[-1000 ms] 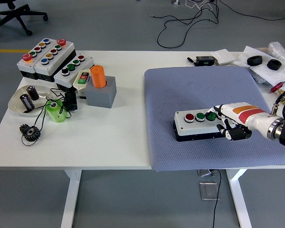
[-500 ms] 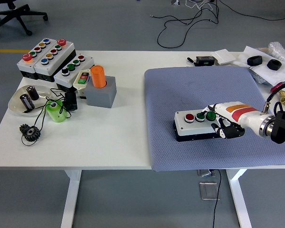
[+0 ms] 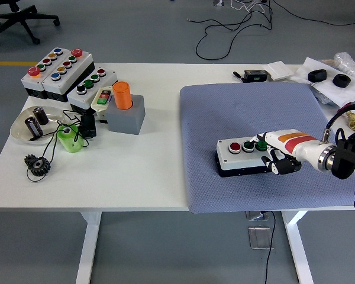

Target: Pick up the button,place it on the desk,press the button,press the button

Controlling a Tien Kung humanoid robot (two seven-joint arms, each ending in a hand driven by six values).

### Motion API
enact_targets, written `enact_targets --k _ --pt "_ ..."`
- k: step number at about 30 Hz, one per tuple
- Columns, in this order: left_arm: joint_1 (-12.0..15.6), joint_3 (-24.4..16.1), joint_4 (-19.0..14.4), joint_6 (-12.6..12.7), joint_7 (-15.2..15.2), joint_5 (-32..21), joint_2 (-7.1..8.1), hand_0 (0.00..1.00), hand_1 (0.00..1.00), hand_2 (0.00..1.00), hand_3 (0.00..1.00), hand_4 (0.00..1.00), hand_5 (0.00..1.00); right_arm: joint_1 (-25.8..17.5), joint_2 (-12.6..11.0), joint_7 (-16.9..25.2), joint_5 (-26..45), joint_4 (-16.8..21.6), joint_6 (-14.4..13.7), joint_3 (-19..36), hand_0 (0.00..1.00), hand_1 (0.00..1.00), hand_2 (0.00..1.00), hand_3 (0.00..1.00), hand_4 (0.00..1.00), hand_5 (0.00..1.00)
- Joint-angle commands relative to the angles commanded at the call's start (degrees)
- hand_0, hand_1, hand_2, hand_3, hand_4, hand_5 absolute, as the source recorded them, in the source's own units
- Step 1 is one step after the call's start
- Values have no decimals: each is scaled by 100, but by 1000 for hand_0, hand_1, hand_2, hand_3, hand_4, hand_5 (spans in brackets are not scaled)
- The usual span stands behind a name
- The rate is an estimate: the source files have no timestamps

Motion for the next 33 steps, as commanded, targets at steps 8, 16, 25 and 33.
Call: enact_targets --k 8,16,25,33 --pt "-3 -11 0 0 -3 -2 -2 599 528 490 439 268 996 -47 1 -14 -54 32 33 133 246 2 105 786 420 2" --pt "1 7 -3 -2 -4 -4 3 599 528 491 439 268 996 -4 151 -110 -202 289 -26 322 245 2 104 785 421 2" --pt "-4 -14 -2 8 -7 1 5 598 527 490 439 269 997 48 411 -144 -377 225 -58 135 246 2 105 784 418 2" --pt "1 -9 2 8 -6 -15 0 599 527 490 436 269 997 34 364 -145 -316 190 -21 35 246 2 105 782 419 2"
